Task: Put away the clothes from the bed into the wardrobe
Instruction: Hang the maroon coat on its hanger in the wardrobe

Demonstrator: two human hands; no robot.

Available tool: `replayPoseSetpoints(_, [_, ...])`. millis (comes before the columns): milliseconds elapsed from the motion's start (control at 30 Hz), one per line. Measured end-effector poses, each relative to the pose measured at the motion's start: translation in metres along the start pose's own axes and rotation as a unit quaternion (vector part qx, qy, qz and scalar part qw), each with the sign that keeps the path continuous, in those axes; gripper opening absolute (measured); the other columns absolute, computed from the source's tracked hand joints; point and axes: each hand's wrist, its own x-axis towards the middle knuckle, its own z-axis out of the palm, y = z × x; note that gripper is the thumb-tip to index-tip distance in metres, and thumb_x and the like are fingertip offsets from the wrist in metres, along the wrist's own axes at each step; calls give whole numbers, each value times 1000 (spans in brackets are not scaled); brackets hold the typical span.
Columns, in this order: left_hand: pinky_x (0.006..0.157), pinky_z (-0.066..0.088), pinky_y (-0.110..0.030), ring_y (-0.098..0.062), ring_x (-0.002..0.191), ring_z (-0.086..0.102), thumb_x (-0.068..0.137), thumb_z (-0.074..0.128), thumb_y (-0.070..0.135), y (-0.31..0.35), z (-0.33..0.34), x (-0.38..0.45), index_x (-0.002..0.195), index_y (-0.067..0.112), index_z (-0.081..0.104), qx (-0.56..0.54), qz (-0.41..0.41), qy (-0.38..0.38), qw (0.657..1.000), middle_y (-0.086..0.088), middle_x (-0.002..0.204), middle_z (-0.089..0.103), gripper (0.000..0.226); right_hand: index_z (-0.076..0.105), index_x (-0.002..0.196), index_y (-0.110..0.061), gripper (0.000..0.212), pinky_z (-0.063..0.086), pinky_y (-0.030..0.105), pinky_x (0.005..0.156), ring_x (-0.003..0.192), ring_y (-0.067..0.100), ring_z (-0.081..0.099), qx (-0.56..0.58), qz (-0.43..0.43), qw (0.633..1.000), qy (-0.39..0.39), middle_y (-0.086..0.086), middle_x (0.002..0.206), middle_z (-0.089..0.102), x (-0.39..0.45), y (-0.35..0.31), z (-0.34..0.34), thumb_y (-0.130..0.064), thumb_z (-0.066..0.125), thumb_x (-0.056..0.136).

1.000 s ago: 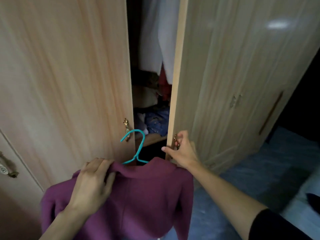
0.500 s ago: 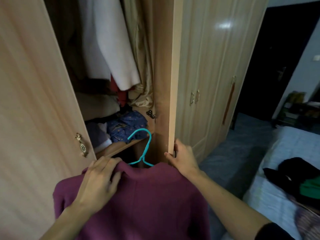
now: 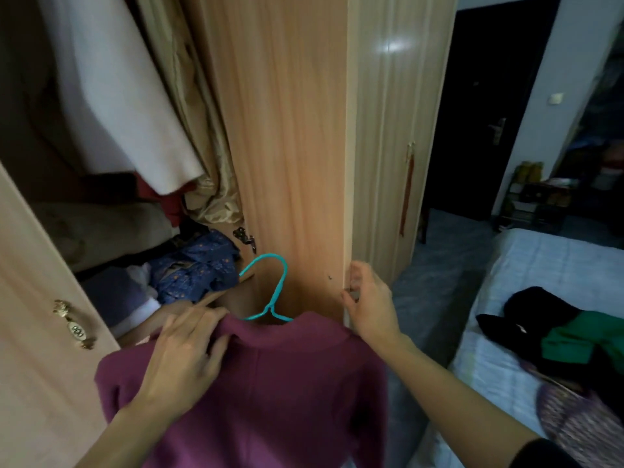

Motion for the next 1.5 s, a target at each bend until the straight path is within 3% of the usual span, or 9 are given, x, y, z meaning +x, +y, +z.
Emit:
replayPoseSetpoints(133, [81,39,-37,-21,90,52,82,51,29,13,19,14,98,11,64,-7,7,7,1000,-5,90,65,28,52,125,-16,43,52,28,82,95,7,55,-13,-48,998,46,-2,113,55,-3,12,-15,-15,71,86])
replayPoseSetpoints(300, [80,36,-34,-20,85,50,82,49,28,24,32,24,95,6,65,-8,1,35,999,-8,85,65,30,43,144,-17,55,36,28,113,138,9,38,-7,-103,994,-35,-1,148,43,5,21,-18,-43,53,97])
replayPoseSetpoints(433, [83,42,-42,-29,92,57,84,49,30,23,36,28,102,3,66,-3,-36,42,998,-13,95,67,36,41,147,-18,56,30,32,117,144,12,30,-17,-143,988,-48,-1,152,38,5,17,-18,-46,47,99])
replayPoseSetpoints(567, [80,41,-37,-25,87,57,84,49,29,24,32,33,106,5,65,-8,-61,55,997,-8,93,66,36,47,141,-22,57,39,35,110,134,12,41,3,-167,984,-65,-4,142,45,8,13,-18,-56,47,96])
replayPoseSetpoints(733, [78,39,-35,-23,88,56,83,50,30,27,27,41,107,8,64,8,-72,72,995,-7,92,65,36,56,124,-23,43,46,28,93,100,7,53,6,-229,971,-73,-8,112,55,17,3,-12,-52,56,93])
replayPoseSetpoints(933, [80,37,-33,-19,93,54,81,50,30,25,19,42,107,11,63,21,-101,88,991,-4,97,66,34,56,117,-19,34,49,28,84,95,10,56,39,-262,959,-99,-6,107,57,34,-11,0,-43,59,93])
replayPoseSetpoints(1167, [79,40,-38,-19,97,58,79,55,34,6,-8,43,108,20,63,42,-169,88,981,5,103,65,33,52,111,-22,27,55,43,69,87,28,64,41,-283,958,-21,2,99,60,37,-49,38,-36,49,90])
replayPoseSetpoints(1333, [81,46,-40,-14,99,60,82,66,34,-25,-32,48,111,25,64,36,-182,69,980,12,105,64,31,59,105,-17,28,49,33,68,84,22,63,63,-276,959,26,-1,94,63,47,-77,55,-37,52,87])
replayPoseSetpoints(1500, [87,44,-34,-13,95,59,96,36,57,-58,-67,67,105,27,67,-41,-229,105,967,14,102,67,44,57,103,-18,28,38,24,66,74,19,61,55,-291,953,57,-2,89,63,55,-108,67,-38,50,86])
